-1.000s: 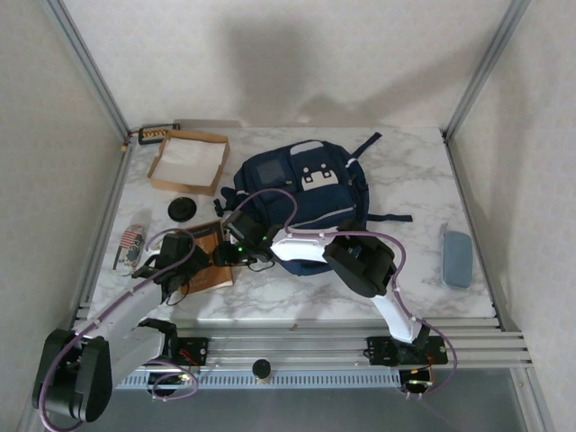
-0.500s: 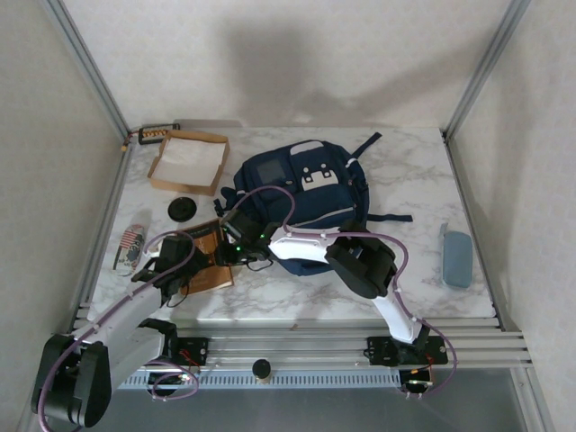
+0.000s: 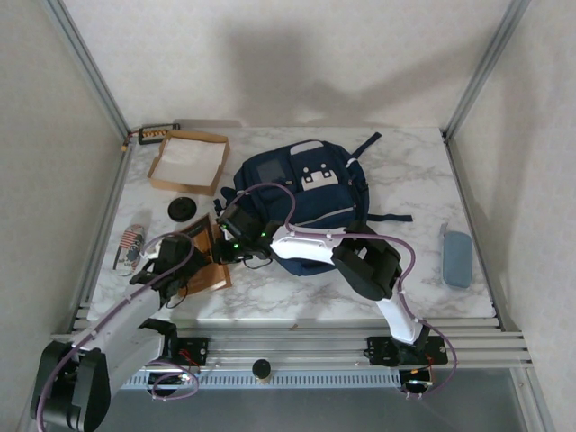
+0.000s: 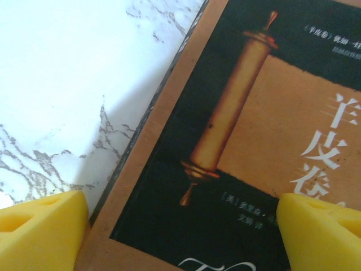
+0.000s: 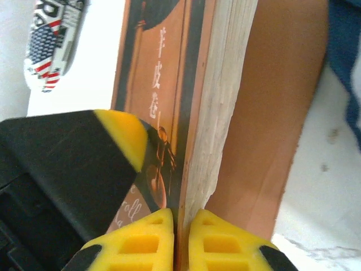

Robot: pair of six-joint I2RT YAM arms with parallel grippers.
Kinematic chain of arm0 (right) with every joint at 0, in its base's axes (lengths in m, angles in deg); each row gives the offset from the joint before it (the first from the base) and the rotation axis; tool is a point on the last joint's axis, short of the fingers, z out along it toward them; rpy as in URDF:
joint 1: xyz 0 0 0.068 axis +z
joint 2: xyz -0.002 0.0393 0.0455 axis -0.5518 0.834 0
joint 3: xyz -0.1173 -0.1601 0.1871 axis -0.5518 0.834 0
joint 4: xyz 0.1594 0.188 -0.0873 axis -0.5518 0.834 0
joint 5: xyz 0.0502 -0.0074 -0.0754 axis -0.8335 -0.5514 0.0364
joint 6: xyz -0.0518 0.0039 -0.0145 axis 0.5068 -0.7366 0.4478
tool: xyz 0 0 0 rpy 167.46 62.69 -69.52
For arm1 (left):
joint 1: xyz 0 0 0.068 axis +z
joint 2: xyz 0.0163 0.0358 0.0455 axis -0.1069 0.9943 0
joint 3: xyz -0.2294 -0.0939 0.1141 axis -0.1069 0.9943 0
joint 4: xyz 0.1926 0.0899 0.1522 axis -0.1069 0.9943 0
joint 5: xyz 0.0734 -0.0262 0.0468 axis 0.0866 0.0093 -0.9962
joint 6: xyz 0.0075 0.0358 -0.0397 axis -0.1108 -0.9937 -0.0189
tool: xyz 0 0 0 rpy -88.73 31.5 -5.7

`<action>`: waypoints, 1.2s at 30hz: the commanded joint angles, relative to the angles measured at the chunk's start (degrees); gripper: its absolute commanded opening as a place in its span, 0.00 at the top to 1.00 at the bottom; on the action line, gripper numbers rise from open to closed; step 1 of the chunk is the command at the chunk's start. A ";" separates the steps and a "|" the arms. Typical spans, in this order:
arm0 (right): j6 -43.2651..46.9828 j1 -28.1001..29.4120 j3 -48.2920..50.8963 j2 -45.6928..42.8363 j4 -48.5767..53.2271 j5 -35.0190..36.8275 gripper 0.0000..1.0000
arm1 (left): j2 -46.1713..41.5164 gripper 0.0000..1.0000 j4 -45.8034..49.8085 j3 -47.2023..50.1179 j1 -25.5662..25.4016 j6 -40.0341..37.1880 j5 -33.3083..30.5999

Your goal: Pack the student bag

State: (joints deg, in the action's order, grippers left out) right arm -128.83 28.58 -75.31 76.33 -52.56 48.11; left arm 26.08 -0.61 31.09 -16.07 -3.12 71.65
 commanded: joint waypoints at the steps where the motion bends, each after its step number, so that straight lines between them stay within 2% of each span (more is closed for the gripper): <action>1: 0.11 2.10 -0.61 -5.68 -4.57 -5.79 1.00 | -3.78 0.09 4.33 -2.07 -0.09 2.98 -2.89; 6: 0.30 1.75 1.59 -11.99 -6.10 -6.45 1.00 | -7.27 0.01 11.04 -10.31 0.21 0.62 -5.07; 11: 0.68 -0.77 5.75 -18.53 -7.71 -8.18 1.00 | -7.47 0.01 15.59 -19.28 0.44 -3.24 -3.70; 16: 2.19 -3.98 9.45 -27.14 -6.47 -9.28 1.00 | -7.26 0.01 17.13 -26.97 0.50 -8.19 2.94; 20: 2.58 -8.77 12.85 -33.63 -5.13 -10.70 1.00 | -6.42 0.01 16.81 -31.69 0.44 -10.75 11.73; 24: 3.12 -14.02 14.91 -38.15 -4.92 -16.04 1.00 | -6.16 0.01 11.94 -31.88 0.38 -10.62 21.42; 29: 4.61 -20.66 16.53 -41.95 -4.13 -24.24 1.00 | -5.12 0.01 1.43 -27.57 -0.77 -8.16 32.73; 32: 4.71 -24.19 17.80 -43.02 -4.47 -29.00 1.00 | -4.41 0.01 -5.00 -25.04 -2.60 -6.06 36.67; 36: 2.29 -26.71 20.36 -44.11 -8.31 -34.31 1.00 | -3.12 0.02 -11.92 -22.86 -6.16 -3.74 38.32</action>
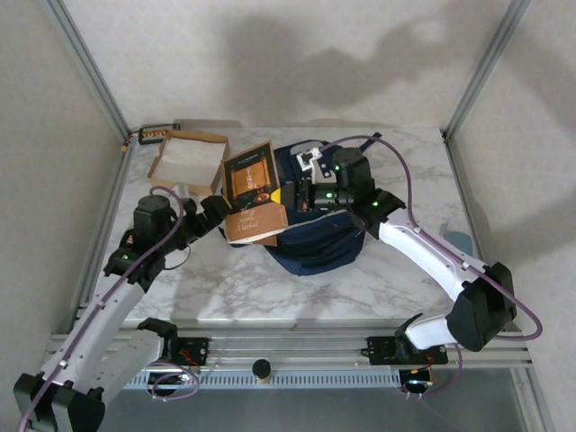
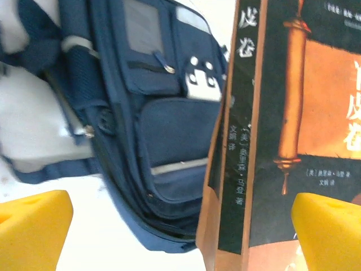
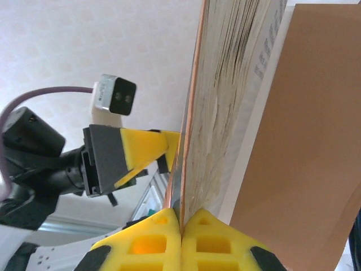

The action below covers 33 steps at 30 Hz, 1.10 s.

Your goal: Pack the student bag

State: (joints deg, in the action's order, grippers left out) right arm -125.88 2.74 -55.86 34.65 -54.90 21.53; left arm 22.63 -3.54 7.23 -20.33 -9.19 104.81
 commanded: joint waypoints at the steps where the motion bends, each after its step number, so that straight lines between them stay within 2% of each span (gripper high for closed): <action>1: -1.49 -1.24 1.47 -2.67 -7.40 -9.02 1.00 | 0.92 0.04 -10.18 1.38 -2.86 2.67 5.34; 6: -4.29 -2.51 3.03 -2.69 -11.50 -12.24 1.00 | 3.56 0.11 -15.54 1.81 -7.69 3.94 4.99; 12: -5.59 -5.31 5.28 -2.83 -13.20 -13.96 1.00 | 5.57 0.26 -20.47 1.03 -11.69 5.70 4.30; 15: -5.01 -6.54 6.30 -2.46 -12.26 -14.40 1.00 | 6.30 0.38 -22.06 0.70 -12.89 6.46 4.20; 20: -2.52 -7.97 7.44 -1.63 -9.66 -14.36 1.00 | 6.93 0.68 -24.37 0.30 -14.37 7.34 3.51; 22: -2.67 -8.69 8.12 -1.96 -9.68 -14.10 0.96 | 7.31 0.80 -24.32 -0.14 -14.61 7.35 3.36; 23: -2.73 -8.85 8.48 -2.33 -9.71 -13.93 0.90 | 7.49 0.86 -24.41 -0.28 -14.71 7.52 3.17; 25: -2.11 -8.96 8.56 -2.72 -8.48 -13.75 0.73 | 7.88 0.95 -25.29 -0.36 -14.87 7.89 3.23; 26: -1.78 -9.13 8.64 -2.91 -7.74 -13.68 0.68 | 7.96 0.97 -26.03 -0.36 -15.05 8.09 3.36; 27: -1.79 -9.40 8.93 -3.16 -6.94 -13.54 0.59 | 8.15 1.00 -27.05 -0.28 -15.30 8.51 3.39; 30: -4.73 -10.89 11.13 -3.74 -7.41 -13.73 0.27 | 8.95 1.00 -30.44 -0.34 -16.24 9.76 3.54; 33: -5.95 -11.15 12.35 -3.44 -6.09 -13.77 0.05 | 10.49 1.00 -33.22 -0.63 -17.36 11.19 3.64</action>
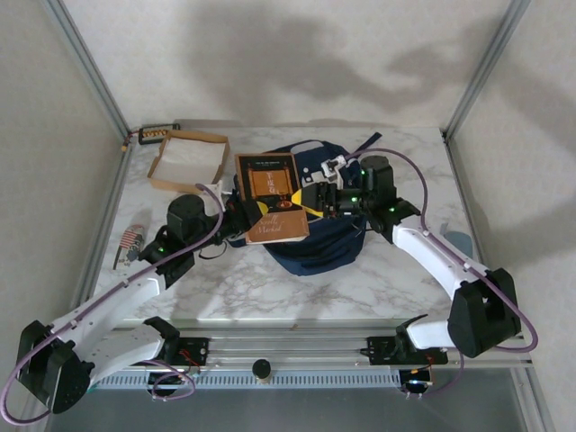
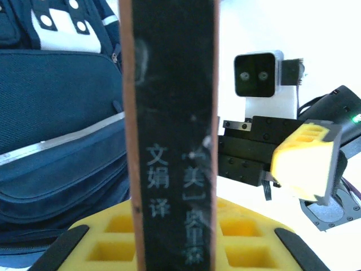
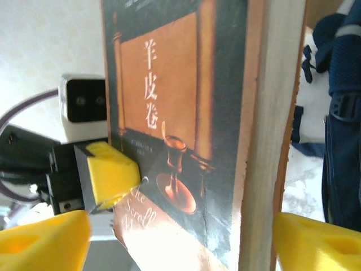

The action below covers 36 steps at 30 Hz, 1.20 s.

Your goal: Pack the student bag

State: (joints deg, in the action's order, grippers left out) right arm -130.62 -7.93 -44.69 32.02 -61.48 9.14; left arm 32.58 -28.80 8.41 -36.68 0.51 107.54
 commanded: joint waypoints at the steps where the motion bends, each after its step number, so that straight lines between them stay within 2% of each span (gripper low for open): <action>1: -1.49 -0.47 1.78 -0.62 0.50 -1.79 0.01 | 1.19 1.00 -10.56 -1.88 -1.46 2.06 0.70; 6: -5.71 -0.44 4.77 -0.25 -5.22 -4.05 0.01 | 4.40 1.00 -16.19 -2.24 -3.48 4.26 0.22; 9: -12.43 -0.49 7.66 -1.27 -15.52 -7.24 0.02 | 5.99 1.00 -16.41 -2.82 -4.50 4.26 -0.96; 11: -13.27 -0.78 7.68 -2.28 -17.10 -8.01 0.10 | 6.74 1.00 -15.87 -2.86 -4.61 4.08 -1.79; 13: -10.77 -1.21 6.88 -3.84 -14.26 -6.73 0.18 | 7.13 1.00 -12.92 -3.39 -4.67 2.94 -3.98; 14: -9.06 -1.55 6.31 -4.36 -11.60 -5.70 0.22 | 7.30 1.00 -11.62 -3.60 -4.70 2.30 -4.87; 17: -4.83 -3.32 4.96 -5.64 -4.74 -2.69 0.48 | 9.01 1.00 -8.86 -4.58 -4.91 0.83 -5.42; 23: -1.60 -6.16 4.24 -7.82 -0.99 -0.90 0.90 | 12.58 1.00 -1.15 -7.96 -6.60 -5.43 -7.70; 26: 1.44 -8.09 2.85 -8.64 3.48 0.60 1.00 | 14.75 0.81 2.95 -10.75 -7.56 -10.68 -7.89; 30: 5.57 -14.30 1.08 -11.14 10.92 4.32 1.00 | 18.49 0.55 12.98 -16.04 -10.18 -21.46 -15.13; 33: 8.27 -20.44 0.45 -13.25 16.77 8.38 1.00 | 23.59 0.43 20.62 -21.47 -12.75 -30.53 -18.49; 36: 9.37 -25.98 1.69 -14.85 18.75 9.97 1.00 | 27.99 0.34 22.24 -23.86 -15.48 -39.69 -22.95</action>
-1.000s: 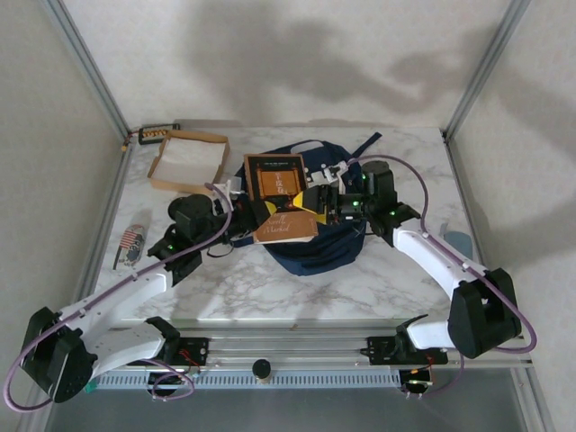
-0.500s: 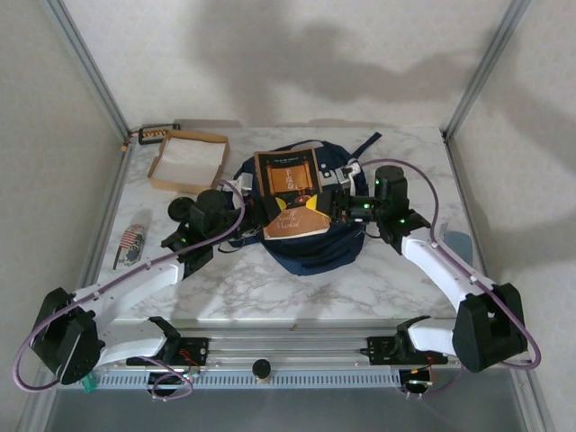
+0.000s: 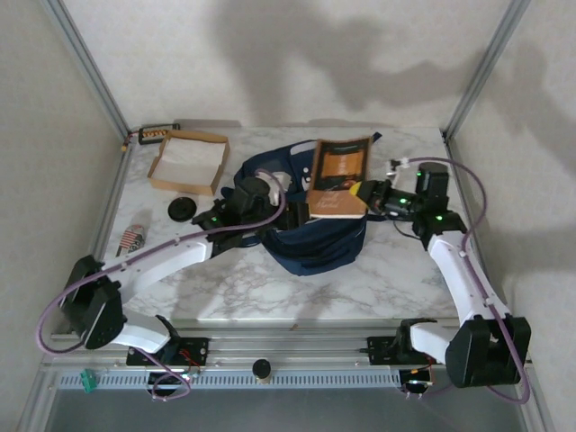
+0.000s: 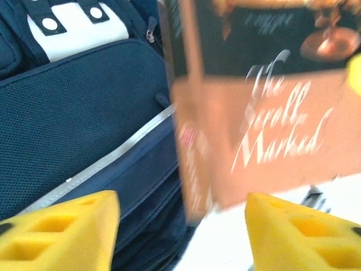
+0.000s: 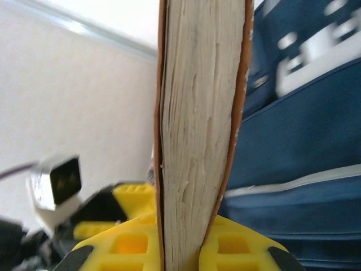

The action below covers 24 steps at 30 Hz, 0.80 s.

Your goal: Pack the student bag

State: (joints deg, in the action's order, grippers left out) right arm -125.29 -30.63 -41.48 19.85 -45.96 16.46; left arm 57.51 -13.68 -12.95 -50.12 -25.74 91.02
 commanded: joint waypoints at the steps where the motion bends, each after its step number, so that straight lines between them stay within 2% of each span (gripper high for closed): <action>1: 4.08 -4.78 -0.99 -2.91 3.63 2.96 1.00 | 4.91 0.32 8.17 -3.52 -2.75 -15.97 -7.06; 6: 2.28 -11.54 2.56 -4.08 1.43 -0.22 1.00 | 13.49 0.15 11.62 -9.33 -7.64 -29.34 -12.64; 13: 1.99 -15.38 3.49 -3.93 1.16 -2.48 1.00 | 21.44 0.12 11.24 -13.21 -8.57 -35.76 -16.10; 19: 2.18 -15.86 4.01 -3.84 0.95 -2.97 1.00 | 26.80 0.16 9.19 -16.21 -8.23 -38.10 -21.05; 22: 2.24 -16.02 4.10 -3.88 0.92 -3.59 1.00 | 29.38 0.23 9.76 -18.51 -7.57 -38.60 -19.60; 24: 2.59 -16.18 4.10 -4.06 1.39 -3.43 1.00 | 30.39 0.31 9.68 -19.20 -7.11 -38.95 -19.19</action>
State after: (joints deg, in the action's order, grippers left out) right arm -124.04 -46.33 -37.24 17.40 -41.94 15.91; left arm 86.21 -4.35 -30.08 -58.14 -62.63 73.12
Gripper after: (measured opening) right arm 0.147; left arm 0.708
